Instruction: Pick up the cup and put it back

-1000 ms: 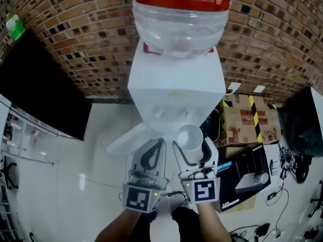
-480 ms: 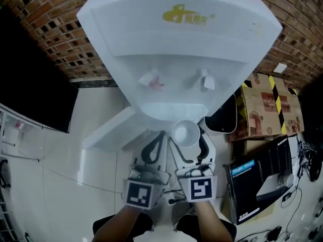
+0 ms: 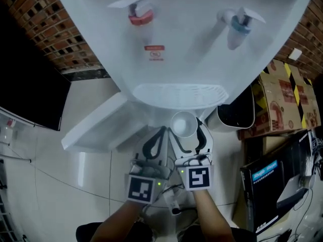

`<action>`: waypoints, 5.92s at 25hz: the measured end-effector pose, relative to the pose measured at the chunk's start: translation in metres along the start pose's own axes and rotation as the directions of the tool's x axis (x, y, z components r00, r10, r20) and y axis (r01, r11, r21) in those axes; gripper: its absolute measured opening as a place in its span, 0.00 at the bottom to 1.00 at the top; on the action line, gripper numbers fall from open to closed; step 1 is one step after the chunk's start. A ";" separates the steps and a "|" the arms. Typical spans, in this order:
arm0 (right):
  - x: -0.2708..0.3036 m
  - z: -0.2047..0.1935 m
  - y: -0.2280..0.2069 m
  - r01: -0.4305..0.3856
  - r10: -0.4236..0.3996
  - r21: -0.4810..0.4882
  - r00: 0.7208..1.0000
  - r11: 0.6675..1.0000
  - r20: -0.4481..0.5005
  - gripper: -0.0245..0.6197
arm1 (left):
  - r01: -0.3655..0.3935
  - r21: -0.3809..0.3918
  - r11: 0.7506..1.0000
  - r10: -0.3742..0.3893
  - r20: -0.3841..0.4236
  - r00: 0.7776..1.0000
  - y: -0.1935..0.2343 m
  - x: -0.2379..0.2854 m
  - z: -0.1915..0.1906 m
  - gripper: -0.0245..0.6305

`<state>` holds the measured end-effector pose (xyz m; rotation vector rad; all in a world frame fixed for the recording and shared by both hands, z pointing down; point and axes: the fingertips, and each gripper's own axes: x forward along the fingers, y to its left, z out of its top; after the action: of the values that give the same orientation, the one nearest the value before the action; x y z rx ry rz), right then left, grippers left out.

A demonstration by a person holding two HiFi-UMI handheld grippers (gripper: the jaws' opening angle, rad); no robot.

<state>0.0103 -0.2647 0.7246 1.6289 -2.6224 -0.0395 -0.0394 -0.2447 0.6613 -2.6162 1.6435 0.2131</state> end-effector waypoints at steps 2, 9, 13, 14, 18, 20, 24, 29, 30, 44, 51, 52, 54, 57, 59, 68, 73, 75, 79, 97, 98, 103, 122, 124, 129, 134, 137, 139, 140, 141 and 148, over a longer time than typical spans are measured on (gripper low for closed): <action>0.010 -0.019 0.001 -0.003 0.003 0.009 1.000 1.000 0.013 0.55 | -0.002 0.005 1.000 0.002 -0.004 1.000 0.004 0.000 -0.019 0.04; 0.044 -0.081 -0.011 0.004 -0.005 0.018 0.999 1.000 0.034 0.55 | -0.003 0.000 1.000 0.003 0.000 1.000 0.013 0.001 -0.065 0.04; 0.072 -0.124 -0.022 0.005 -0.004 0.029 1.000 1.000 -0.006 0.55 | 0.008 0.009 1.000 -0.008 0.000 1.000 0.015 0.000 -0.078 0.04; 0.079 -0.131 -0.026 0.014 -0.013 0.039 1.000 0.999 -0.008 0.55 | 0.012 0.013 1.000 -0.012 -0.002 1.000 0.015 -0.001 -0.081 0.04; 0.107 -0.156 -0.040 0.044 -0.043 0.071 0.999 0.997 -0.013 0.55 | 0.012 0.026 1.000 -0.012 -0.003 1.000 0.017 -0.004 -0.090 0.04; 0.119 -0.168 -0.044 0.045 -0.044 0.060 0.999 0.997 -0.024 0.55 | 0.007 0.025 1.000 -0.007 0.000 1.000 0.019 -0.006 -0.094 0.04; 0.137 -0.188 -0.048 0.055 -0.053 0.044 0.998 0.998 -0.038 0.55 | -0.002 0.031 1.000 0.003 -0.020 1.000 0.023 -0.014 -0.104 0.04; 0.145 -0.201 -0.050 0.072 -0.070 0.051 0.997 0.996 -0.040 0.56 | -0.012 0.044 0.999 0.014 -0.046 0.999 0.028 -0.023 -0.116 0.04; 0.146 -0.201 -0.050 0.073 -0.071 0.048 0.997 0.996 -0.042 0.57 | -0.010 0.047 0.999 0.013 -0.046 0.999 0.029 -0.023 -0.116 0.04; 0.107 -0.182 -0.051 0.106 -0.103 0.085 0.994 0.991 -0.043 0.59 | 0.026 0.039 0.999 -0.025 -0.017 1.000 0.016 -0.019 -0.117 0.04; 0.067 -0.124 -0.026 0.100 -0.099 0.080 0.995 0.992 -0.017 0.33 | 0.031 0.002 1.000 -0.031 0.017 0.999 0.010 -0.010 -0.096 0.04; 0.062 -0.116 -0.024 0.097 -0.095 0.073 0.995 0.993 -0.018 0.31 | 0.033 -0.001 0.999 -0.033 0.018 0.999 0.009 -0.010 -0.092 0.04; 0.052 -0.100 -0.019 0.084 -0.083 0.041 0.996 0.996 -0.024 0.27 | 0.029 -0.004 1.000 -0.029 0.013 0.999 0.008 -0.010 -0.082 0.04; 0.036 -0.068 -0.012 0.084 -0.082 0.041 0.996 0.996 -0.036 0.18 | 0.005 -0.013 1.000 -0.005 0.010 1.000 0.009 -0.009 -0.059 0.04; 0.025 -0.040 -0.004 0.085 -0.083 0.058 0.996 0.995 -0.038 0.15 | -0.006 -0.015 1.000 0.006 0.004 1.000 0.010 -0.009 -0.037 0.04; -0.024 0.112 0.032 0.020 -0.018 0.034 0.998 0.999 -0.062 0.11 | -0.016 -0.022 1.000 0.015 -0.045 0.999 0.004 -0.026 0.100 0.04; -0.046 0.210 0.035 0.026 -0.025 0.062 1.000 0.998 -0.011 0.04 | 0.010 -0.001 1.000 -0.010 -0.040 0.999 -0.009 -0.031 0.187 0.04; -0.054 0.248 0.041 0.019 -0.021 0.075 1.000 0.997 0.021 0.04 | 0.018 0.007 1.000 -0.018 -0.034 0.999 -0.014 -0.032 0.222 0.04; -0.067 0.309 0.053 0.022 -0.027 0.132 0.999 0.991 0.034 0.04 | 0.024 0.002 1.000 -0.024 -0.020 1.000 -0.016 -0.035 0.289 0.04; -0.140 0.568 0.053 0.028 -0.027 0.037 0.999 0.999 -0.019 0.04 | 0.105 0.055 0.993 -0.106 0.017 0.994 -0.054 -0.056 0.553 0.04; -0.144 0.581 0.053 0.034 -0.034 0.029 0.999 0.999 -0.015 0.04 | 0.119 0.052 0.991 -0.120 0.023 0.992 -0.057 -0.056 0.565 0.04; -0.163 0.625 0.056 0.081 -0.081 -0.013 0.997 0.997 -0.004 0.04 | 0.202 0.041 0.979 -0.204 0.052 0.978 -0.076 -0.057 0.606 0.04; -0.248 0.651 0.128 -0.037 0.038 -0.032 0.999 0.999 0.029 0.04 | 0.162 0.035 0.986 -0.163 0.059 0.985 -0.101 -0.155 0.642 0.04; -0.275 0.651 0.135 -0.059 0.059 -0.026 0.998 0.998 0.031 0.04 | 0.142 0.037 0.989 -0.144 0.069 0.987 -0.118 -0.175 0.645 0.04; -0.345 0.646 0.147 -0.102 0.102 0.019 0.994 0.995 0.031 0.04 | 0.097 0.033 0.995 -0.099 0.086 0.991 -0.165 -0.228 0.654 0.04; -0.400 0.640 0.165 -0.133 0.133 0.025 0.991 0.991 0.015 0.04 | 0.091 0.043 0.995 -0.094 0.076 0.993 -0.207 -0.277 0.655 0.04; -0.420 0.643 0.172 -0.132 0.131 0.047 0.991 0.990 0.025 0.04 | 0.101 0.042 0.994 -0.104 0.067 0.992 -0.221 -0.297 0.656 0.04; -0.428 0.648 0.177 -0.126 0.124 0.054 0.992 0.991 0.027 0.04 | 0.109 0.046 0.993 -0.112 0.069 0.991 -0.225 -0.305 0.660 0.04; -0.429 0.649 0.179 -0.125 0.124 0.051 0.992 0.991 0.026 0.04 | 0.112 0.048 0.993 -0.115 0.070 0.991 -0.225 -0.308 0.663 0.04; -0.430 0.650 0.180 -0.126 0.125 0.045 0.992 0.991 0.023 0.04 | 0.113 0.050 0.992 -0.117 0.069 0.991 -0.225 -0.310 0.666 0.04; -0.430 0.665 0.199 -0.141 0.140 0.030 0.990 0.990 0.031 0.04 | 0.076 0.045 0.996 -0.080 0.086 0.993 -0.214 -0.329 0.684 0.04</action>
<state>-0.0170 0.2044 0.0569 1.4587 -2.7657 -0.0151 -0.0507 0.2180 0.0225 -2.5943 1.4995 0.2820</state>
